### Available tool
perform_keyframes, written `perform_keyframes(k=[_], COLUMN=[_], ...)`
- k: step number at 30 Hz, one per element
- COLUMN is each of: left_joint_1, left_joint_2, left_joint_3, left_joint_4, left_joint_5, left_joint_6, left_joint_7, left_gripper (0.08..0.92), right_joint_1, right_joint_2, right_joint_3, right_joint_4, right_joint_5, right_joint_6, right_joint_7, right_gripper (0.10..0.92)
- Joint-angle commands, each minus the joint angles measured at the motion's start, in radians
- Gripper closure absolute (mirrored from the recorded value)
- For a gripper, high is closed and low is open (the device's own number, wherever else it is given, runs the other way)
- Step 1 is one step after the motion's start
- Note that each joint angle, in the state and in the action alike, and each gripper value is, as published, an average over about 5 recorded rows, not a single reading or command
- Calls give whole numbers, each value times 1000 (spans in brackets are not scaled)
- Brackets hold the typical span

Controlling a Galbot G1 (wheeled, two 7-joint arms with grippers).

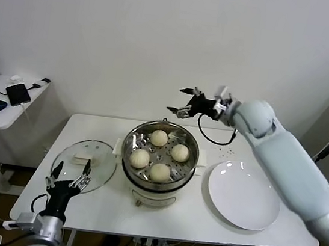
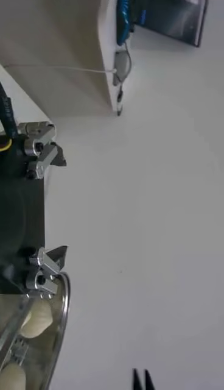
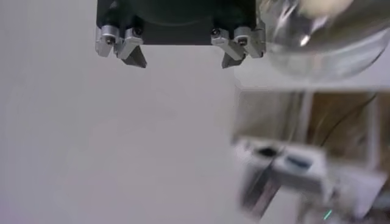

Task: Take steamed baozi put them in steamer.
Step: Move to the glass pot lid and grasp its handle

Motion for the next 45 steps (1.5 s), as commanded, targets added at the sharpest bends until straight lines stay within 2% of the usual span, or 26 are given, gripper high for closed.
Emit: perform_keyframes(k=[1, 8, 14, 21, 23, 27, 30, 32, 38, 45], left_joint_1=[-62, -111, -189, -235, -233, -226, -269, -298, -358, -362], left_joint_2=[36, 68, 77, 237, 287, 360, 371, 371, 370, 370], left_joint_3=[-4, -57, -102, -54, -35, -13, -18, -13, 17, 35], left_joint_4=[94, 183, 309, 430, 449, 449, 490, 520, 615, 636], left_joint_5=[169, 371, 961, 1365, 1426, 1447, 1488, 1505, 1523, 1558], left_joint_6=[-62, -111, -258, -221, -203, -185, -234, -222, -162, -136], left_joint_7=[12, 23, -41, -251, -276, -184, -149, -133, -134, -133], left_gripper=[177, 177, 177, 177, 177, 177, 177, 177, 177, 177], right_joint_1=[-735, -971, -1112, -1199, -1200, -1200, -1199, -1199, -1197, -1209], right_joint_2=[192, 265, 242, 217, 214, 209, 215, 220, 237, 239], right_joint_3=[672, 728, 733, 756, 763, 768, 765, 762, 761, 763], right_joint_4=[201, 283, 337, 391, 387, 376, 375, 374, 369, 365], right_joint_5=[43, 107, 124, 156, 157, 157, 153, 144, 127, 117], right_joint_6=[315, 389, 358, 370, 372, 376, 375, 375, 370, 373], right_joint_7=[321, 435, 468, 469, 470, 472, 475, 476, 479, 476], right_gripper=[203, 203, 203, 203, 203, 203, 203, 203, 203, 203])
